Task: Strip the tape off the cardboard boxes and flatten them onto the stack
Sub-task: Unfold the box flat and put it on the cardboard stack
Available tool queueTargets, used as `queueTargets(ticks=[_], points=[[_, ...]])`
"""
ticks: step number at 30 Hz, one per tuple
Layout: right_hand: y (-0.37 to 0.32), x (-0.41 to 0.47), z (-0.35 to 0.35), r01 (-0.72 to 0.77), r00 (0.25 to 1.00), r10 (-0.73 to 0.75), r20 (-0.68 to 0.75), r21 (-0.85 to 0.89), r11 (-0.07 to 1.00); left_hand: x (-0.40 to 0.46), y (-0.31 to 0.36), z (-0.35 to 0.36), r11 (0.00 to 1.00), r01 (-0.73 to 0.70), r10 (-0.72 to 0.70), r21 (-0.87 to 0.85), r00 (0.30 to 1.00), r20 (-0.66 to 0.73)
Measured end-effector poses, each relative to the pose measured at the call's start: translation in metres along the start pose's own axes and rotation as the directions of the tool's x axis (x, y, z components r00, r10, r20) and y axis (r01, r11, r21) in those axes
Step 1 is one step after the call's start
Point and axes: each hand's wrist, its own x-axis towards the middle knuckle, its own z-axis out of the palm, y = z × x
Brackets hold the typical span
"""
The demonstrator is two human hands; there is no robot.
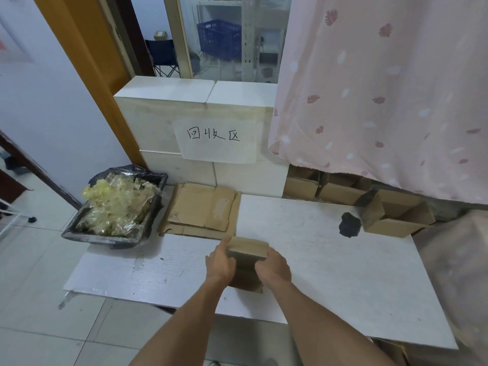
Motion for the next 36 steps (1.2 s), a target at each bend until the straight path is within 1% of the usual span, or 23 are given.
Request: queueTargets(ticks=[3, 5, 6, 8, 11, 13, 14, 16, 18, 21, 23, 28, 32, 36], points=[[0.009, 0.000, 0.002, -0.052, 0.999, 0.047, -0.024, -0.243, 0.969, -0.001, -0.008, 0.006, 0.979, -0.031, 0.015, 0.202, 0.997, 0.080], [0.016, 0.001, 0.005, -0.052, 0.998, 0.055, -0.005, -0.394, 0.918, -0.005, -0.012, 0.009, 0.964, -0.071, 0.025, 0.258, 0.984, 0.178], [0.020, 0.001, 0.007, -0.034, 0.999, 0.045, 0.016, -0.431, 0.902, -0.007, -0.013, 0.012, 0.961, -0.078, 0.014, 0.267, 0.972, 0.235], [0.029, 0.000, 0.012, 0.014, 0.993, 0.042, 0.109, -0.467, 0.884, -0.012, -0.015, 0.018, 0.944, -0.102, -0.017, 0.313, 0.935, 0.355], [0.043, -0.001, 0.018, 0.061, 0.963, 0.088, 0.253, -0.527, 0.848, -0.015, -0.022, 0.031, 0.842, -0.276, -0.010, 0.463, 0.850, 0.526], [0.052, 0.001, 0.022, 0.088, 0.948, 0.106, 0.299, -0.570, 0.817, -0.014, -0.030, 0.039, 0.794, -0.336, -0.037, 0.506, 0.805, 0.593], [0.057, 0.003, 0.024, 0.102, 0.941, 0.111, 0.320, -0.580, 0.808, -0.013, -0.034, 0.042, 0.791, -0.339, -0.053, 0.509, 0.792, 0.608], [0.066, 0.005, 0.030, 0.102, 0.928, 0.130, 0.349, -0.573, 0.813, -0.013, -0.041, 0.046, 0.821, -0.308, -0.061, 0.480, 0.789, 0.612], [0.071, 0.007, 0.038, 0.081, 0.934, 0.132, 0.333, -0.556, 0.827, -0.016, -0.044, 0.052, 0.829, -0.289, -0.042, 0.479, 0.822, 0.569], [0.071, 0.005, 0.051, 0.086, 0.970, 0.052, 0.237, -0.536, 0.840, -0.024, -0.051, 0.067, 0.774, -0.280, -0.024, 0.568, 0.883, 0.468], [0.070, 0.005, 0.060, 0.126, 0.974, -0.002, 0.227, -0.536, 0.835, -0.025, -0.059, 0.079, 0.756, -0.251, -0.020, 0.604, 0.914, 0.404], [0.074, 0.007, 0.070, 0.114, 0.975, 0.004, 0.224, -0.512, 0.852, -0.021, -0.067, 0.096, 0.757, -0.205, -0.036, 0.620, 0.935, 0.353], [0.084, 0.012, 0.075, 0.148, 0.962, -0.001, 0.273, -0.521, 0.841, -0.018, -0.073, 0.105, 0.780, -0.105, -0.096, 0.618, 0.954, 0.283], [0.086, 0.021, 0.084, 0.199, 0.958, -0.046, 0.283, -0.543, 0.816, -0.016, -0.076, 0.108, 0.739, -0.084, -0.152, 0.668, 0.946, 0.287]])
